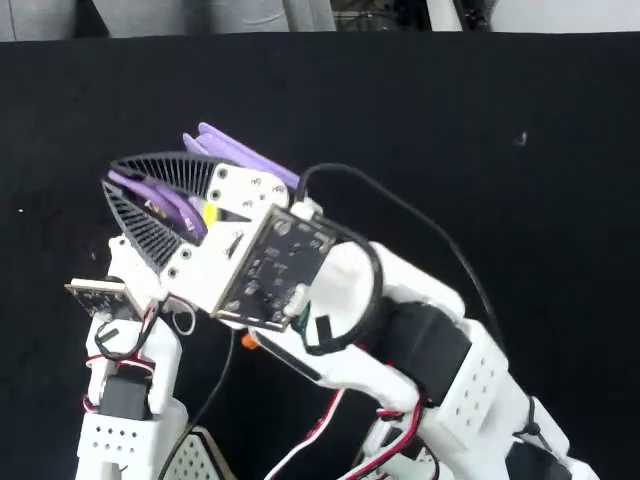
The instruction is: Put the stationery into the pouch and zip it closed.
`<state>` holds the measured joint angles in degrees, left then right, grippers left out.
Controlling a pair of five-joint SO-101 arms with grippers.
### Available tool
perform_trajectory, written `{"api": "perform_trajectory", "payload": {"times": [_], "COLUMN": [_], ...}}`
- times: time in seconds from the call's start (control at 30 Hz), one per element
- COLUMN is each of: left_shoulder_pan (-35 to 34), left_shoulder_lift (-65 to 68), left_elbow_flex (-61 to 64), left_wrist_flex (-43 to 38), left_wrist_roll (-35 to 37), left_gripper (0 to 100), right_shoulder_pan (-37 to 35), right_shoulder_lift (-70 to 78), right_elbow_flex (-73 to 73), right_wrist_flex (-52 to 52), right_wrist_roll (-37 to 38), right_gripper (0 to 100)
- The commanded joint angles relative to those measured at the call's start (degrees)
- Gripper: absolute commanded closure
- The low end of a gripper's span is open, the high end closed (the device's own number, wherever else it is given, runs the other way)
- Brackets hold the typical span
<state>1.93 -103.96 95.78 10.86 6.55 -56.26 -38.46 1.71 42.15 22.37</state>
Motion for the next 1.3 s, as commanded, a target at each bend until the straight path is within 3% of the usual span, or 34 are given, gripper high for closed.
{"api": "perform_trajectory", "payload": {"times": [0.0, 0.23, 0.53, 0.97, 1.13, 1.27], "left_shoulder_pan": [-0.4, -0.9, -14.4, -32.5, -32.7, -30.3], "left_shoulder_lift": [-0.4, -0.4, -0.5, -0.6, -0.6, -0.7], "left_elbow_flex": [0.7, 0.1, -4.3, -32.1, -46.7, -52.6], "left_wrist_flex": [-0.9, -0.5, 1.8, 36.2, 55.5, 59.9], "left_wrist_roll": [-0.5, -0.5, -0.1, 0.0, -0.4, -0.1], "left_gripper": [80, 80, 80, 80, 80, 80], "right_shoulder_pan": [-0.9, 0.6, 6.1, 7.4, 7.4, 7.4], "right_shoulder_lift": [1.8, 8.6, 12.0, 12.0, 12.1, 13.3], "right_elbow_flex": [-9.3, -20.6, -20.5, -20.5, -20.5, -20.6], "right_wrist_flex": [0.0, 7.4, 7.8, 7.7, 7.6, 6.2], "right_wrist_roll": [-0.5, 2.5, 4.1, 4.1, 4.1, 4.1], "right_gripper": [98.8, 98.7, 98.8, 98.8, 98.8, 98.8]}}
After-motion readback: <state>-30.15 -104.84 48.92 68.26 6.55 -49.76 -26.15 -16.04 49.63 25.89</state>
